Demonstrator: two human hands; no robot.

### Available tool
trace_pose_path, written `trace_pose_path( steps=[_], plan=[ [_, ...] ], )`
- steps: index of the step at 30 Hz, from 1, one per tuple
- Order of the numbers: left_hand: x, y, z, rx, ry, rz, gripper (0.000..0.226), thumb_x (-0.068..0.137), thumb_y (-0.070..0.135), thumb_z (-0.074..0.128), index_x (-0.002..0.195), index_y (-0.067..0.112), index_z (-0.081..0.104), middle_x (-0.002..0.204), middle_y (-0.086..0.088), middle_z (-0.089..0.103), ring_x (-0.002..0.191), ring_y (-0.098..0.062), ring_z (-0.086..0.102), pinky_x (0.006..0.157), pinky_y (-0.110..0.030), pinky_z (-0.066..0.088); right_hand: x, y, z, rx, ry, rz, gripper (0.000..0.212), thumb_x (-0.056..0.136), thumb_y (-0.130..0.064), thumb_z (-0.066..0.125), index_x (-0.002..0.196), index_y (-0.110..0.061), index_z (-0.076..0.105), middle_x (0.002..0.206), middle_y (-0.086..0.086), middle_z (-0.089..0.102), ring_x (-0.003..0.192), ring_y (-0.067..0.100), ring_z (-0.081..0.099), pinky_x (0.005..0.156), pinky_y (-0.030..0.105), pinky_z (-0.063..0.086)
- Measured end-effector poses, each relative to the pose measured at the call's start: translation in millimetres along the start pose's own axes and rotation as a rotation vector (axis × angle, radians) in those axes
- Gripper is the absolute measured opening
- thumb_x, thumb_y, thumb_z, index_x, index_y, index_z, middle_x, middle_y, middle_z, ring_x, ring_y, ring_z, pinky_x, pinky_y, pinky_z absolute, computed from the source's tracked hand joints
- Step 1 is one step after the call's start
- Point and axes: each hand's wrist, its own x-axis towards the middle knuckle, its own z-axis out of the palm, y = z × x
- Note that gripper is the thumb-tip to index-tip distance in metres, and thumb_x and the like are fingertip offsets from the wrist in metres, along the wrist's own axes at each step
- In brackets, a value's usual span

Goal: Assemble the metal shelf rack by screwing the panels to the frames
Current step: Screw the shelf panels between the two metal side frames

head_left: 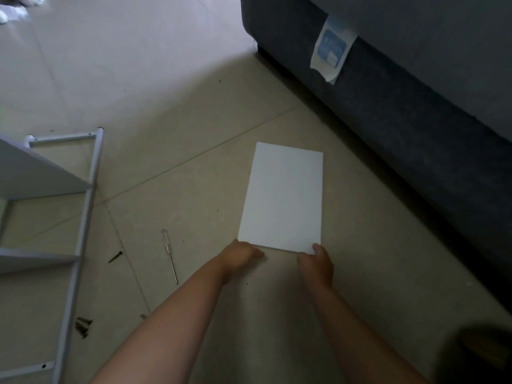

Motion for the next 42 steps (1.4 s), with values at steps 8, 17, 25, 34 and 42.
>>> trace_pose_path(
  steps=[8,17,25,34,42],
  plan=[
    [-8,-4,-13,-0.226,0.251,0.229,0.016,0.08,0.002,0.066,0.068,0.007,0.056,0.074,-0.007,0.056,0.07,-0.017,0.052,0.059,-0.02,0.041,-5,-21,-13,0.493,0.077,0.128,0.02,0.088,-0.006,0.056,0.104,-0.002,0.046,0.104,0.018,0.053,0.07,0.027,0.055,0.064,0.032,0.048],
    [-44,36,-27,-0.017,0.297,0.491,0.07,0.079,0.002,0.066,0.139,0.01,0.03,0.121,-0.005,0.044,0.107,-0.015,0.047,0.086,-0.025,0.042,-61,-113,-79,0.647,-0.114,-0.154,0.025,0.092,0.001,0.042,0.08,-0.013,0.059,0.062,0.009,0.047,0.029,0.005,0.045,0.032,0.014,0.035],
    [-133,52,-102,0.453,0.529,0.633,0.036,0.089,0.039,0.054,0.117,0.02,0.065,0.12,-0.007,0.064,0.111,-0.027,0.058,0.084,-0.032,0.044,-170,-172,-86,0.795,-0.324,-0.242,0.021,0.089,0.004,0.043,0.072,-0.006,0.048,0.038,0.0,0.04,0.032,0.012,0.052,0.036,0.017,0.045],
    [-245,-14,-202,0.624,0.413,0.608,0.024,0.089,0.028,0.061,0.093,0.004,0.062,0.086,-0.014,0.061,0.084,-0.021,0.057,0.061,-0.027,0.029,-286,-201,-76,-1.179,0.088,-1.099,0.024,0.085,-0.042,0.053,0.1,-0.026,0.06,0.103,-0.001,0.051,0.106,0.019,0.049,0.072,0.027,0.043],
    [-293,-72,-245,0.496,0.397,0.657,0.013,0.085,0.02,0.066,0.097,0.013,0.066,0.081,0.007,0.057,0.075,-0.01,0.05,0.064,-0.015,0.035,-348,-195,-18,-1.36,-0.228,-1.198,0.03,0.085,-0.031,0.056,0.113,-0.02,0.06,0.111,0.006,0.062,0.105,0.025,0.058,0.079,0.028,0.047]
  ],
)
